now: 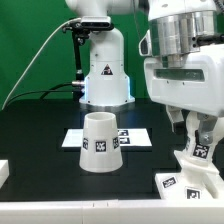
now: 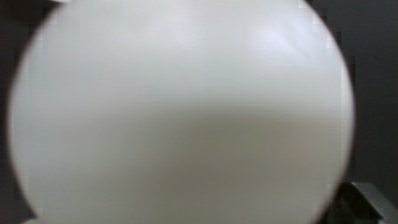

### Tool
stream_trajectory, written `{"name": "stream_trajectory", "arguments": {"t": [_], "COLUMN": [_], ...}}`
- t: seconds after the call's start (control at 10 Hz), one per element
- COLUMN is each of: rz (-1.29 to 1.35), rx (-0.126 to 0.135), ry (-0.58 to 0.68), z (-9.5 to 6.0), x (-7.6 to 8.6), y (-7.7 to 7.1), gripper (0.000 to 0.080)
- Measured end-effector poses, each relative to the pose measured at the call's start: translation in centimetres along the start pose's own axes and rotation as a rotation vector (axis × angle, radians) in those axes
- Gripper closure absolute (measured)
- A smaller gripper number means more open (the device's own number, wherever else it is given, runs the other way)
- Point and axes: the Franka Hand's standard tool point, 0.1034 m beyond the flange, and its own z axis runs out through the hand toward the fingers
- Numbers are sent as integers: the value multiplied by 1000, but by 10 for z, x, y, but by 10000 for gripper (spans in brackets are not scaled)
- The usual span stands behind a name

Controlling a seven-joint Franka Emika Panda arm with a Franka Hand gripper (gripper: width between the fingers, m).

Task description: Assemble lamp

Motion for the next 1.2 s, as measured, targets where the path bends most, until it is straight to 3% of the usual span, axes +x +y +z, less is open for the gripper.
{"name": "stream_trajectory", "arguments": {"t": [0.2,0.3,0.6,1.0,1.2], "rz": [-7,-8,-53,-170,-170], "rx": [0,0,-1,36,39], "ry": [0,0,2,6,7], "z": [0,0,-1,-43,-44], "x": [0,0,4,37,38], "y": [0,0,1,10,10], "gripper": [270,140,102,101,101]}}
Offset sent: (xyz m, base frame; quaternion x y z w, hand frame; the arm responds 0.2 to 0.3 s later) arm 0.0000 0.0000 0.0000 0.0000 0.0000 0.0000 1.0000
